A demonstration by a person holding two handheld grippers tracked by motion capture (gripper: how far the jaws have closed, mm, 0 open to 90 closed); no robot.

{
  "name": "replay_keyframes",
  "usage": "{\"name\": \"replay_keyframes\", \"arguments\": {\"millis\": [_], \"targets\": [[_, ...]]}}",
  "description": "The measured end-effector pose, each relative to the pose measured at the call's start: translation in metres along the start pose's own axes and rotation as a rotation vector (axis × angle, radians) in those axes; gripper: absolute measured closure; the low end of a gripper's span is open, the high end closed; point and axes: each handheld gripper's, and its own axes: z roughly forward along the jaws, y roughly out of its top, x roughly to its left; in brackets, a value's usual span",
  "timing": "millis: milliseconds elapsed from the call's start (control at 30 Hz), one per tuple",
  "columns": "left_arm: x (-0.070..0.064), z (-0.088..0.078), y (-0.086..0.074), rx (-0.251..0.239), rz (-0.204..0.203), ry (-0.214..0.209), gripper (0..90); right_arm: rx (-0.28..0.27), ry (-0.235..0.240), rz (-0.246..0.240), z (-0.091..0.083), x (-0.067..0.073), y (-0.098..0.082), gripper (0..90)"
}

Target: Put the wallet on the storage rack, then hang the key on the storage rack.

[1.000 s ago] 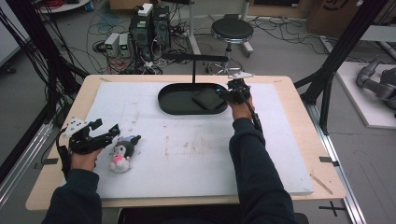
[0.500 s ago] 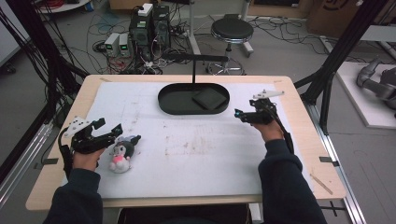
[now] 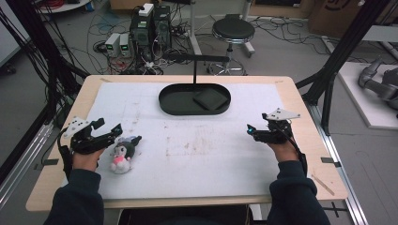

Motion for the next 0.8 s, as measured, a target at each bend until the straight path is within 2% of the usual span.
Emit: {"name": "replay_keyframes", "arguments": {"millis": [233, 433, 700, 800], "targets": [[-0.0006, 0.002, -0.0005, 0.011, 0.002, -0.011, 21.3, -0.009, -0.023, 0.022, -0.0041, -0.002, -0.0032, 23.7], [0.0002, 0.0035, -0.0016, 0.03, -0.005, -0.015, 21.7, -0.003, -0.026, 0.012, -0.0019, -0.0008, -0.0042, 23.7], [-0.0055, 0.007, -0.0019, 0.075, 0.014, -0.037, 23.4, 0.008, -0.033, 0.019, -0.0007, -0.0002, -0.008, 23.8], [-0.0093, 0.0104, -0.002, 0.115, 0.027, -0.044, 23.7, 0.008, -0.032, 0.006, -0.001, 0.0007, -0.0087, 23.8]]}}
